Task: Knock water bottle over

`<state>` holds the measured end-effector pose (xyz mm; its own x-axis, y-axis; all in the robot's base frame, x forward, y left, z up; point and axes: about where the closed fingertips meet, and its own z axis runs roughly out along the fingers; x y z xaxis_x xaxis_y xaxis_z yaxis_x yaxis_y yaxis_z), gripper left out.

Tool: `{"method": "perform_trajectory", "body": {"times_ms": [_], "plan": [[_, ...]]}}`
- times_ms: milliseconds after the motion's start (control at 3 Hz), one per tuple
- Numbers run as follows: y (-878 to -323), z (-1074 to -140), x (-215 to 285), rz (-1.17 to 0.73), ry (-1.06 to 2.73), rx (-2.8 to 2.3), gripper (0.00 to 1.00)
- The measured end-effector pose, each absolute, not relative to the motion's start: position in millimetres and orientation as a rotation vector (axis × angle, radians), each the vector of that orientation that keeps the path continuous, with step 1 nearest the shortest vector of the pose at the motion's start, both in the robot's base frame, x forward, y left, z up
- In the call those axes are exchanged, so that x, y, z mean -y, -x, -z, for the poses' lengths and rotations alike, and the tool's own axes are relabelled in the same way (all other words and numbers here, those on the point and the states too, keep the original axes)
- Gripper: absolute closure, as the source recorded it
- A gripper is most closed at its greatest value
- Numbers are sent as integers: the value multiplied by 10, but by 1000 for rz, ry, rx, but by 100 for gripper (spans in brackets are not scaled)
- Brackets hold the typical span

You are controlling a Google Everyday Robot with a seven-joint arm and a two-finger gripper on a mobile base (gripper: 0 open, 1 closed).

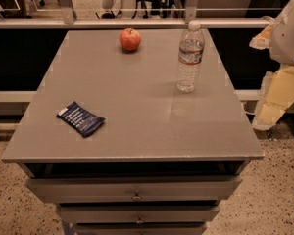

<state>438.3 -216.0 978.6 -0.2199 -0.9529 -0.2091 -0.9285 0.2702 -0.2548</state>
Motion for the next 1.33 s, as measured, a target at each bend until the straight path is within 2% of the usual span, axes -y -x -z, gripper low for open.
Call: {"method": "perform_trajectory", "body": {"times_ms": [667,1000,1333], "plan": [[-4456,-9692,2251,116,1715,-2199,0],[-4802,-9326,2616,69,1588,-2178,0],[-5149,-9037,2755,-13,1484,-2145,0]]}}
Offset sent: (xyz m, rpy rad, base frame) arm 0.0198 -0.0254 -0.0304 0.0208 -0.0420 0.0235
